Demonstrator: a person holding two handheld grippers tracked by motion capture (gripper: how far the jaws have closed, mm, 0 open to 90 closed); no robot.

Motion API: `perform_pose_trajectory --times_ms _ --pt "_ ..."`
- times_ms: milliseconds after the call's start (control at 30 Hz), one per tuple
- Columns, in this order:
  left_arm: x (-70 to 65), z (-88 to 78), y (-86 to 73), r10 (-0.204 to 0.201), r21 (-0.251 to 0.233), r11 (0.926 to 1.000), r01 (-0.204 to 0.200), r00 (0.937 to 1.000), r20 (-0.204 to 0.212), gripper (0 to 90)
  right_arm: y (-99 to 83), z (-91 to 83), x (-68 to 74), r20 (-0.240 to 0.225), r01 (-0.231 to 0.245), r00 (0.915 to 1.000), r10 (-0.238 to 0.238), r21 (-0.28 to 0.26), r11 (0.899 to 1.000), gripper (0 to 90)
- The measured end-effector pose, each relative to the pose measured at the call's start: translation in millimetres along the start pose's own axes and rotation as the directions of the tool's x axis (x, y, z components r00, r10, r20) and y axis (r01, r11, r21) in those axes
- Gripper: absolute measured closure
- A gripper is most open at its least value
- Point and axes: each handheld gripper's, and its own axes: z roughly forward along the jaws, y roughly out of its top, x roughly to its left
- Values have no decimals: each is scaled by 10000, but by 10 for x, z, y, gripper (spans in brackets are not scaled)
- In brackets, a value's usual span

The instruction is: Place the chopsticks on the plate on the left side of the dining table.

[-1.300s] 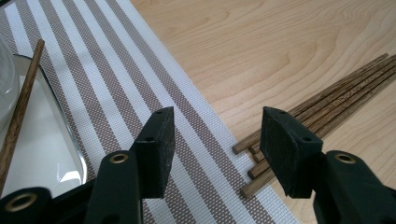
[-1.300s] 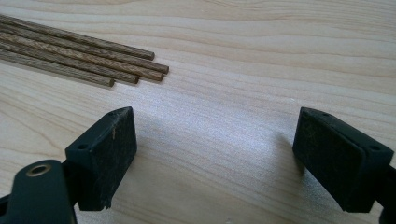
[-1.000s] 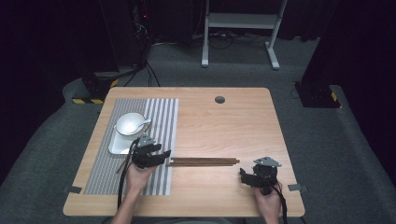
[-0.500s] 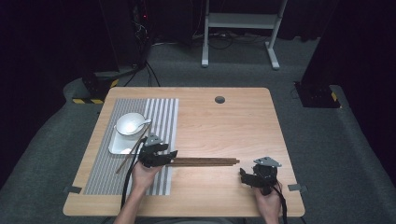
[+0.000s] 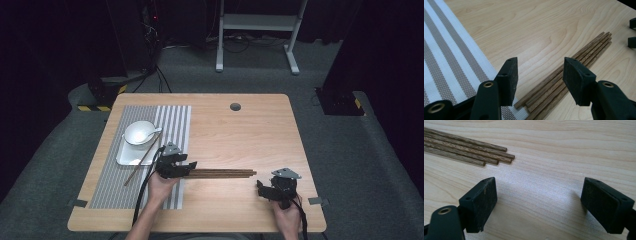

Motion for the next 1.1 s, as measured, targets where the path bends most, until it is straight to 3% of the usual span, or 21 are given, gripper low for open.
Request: perform_pose_trajectory --times_ms 867,1100 --pt "-143 259 50 383 331 9986 -402 9977 560 465 0 0 0 -9 14 10000 -14 -2 10000 135" --pt "-162 328 66 417 213 9988 -432 9972 628 465 0 0 0 -13 13 10000 -13 -1 10000 135"
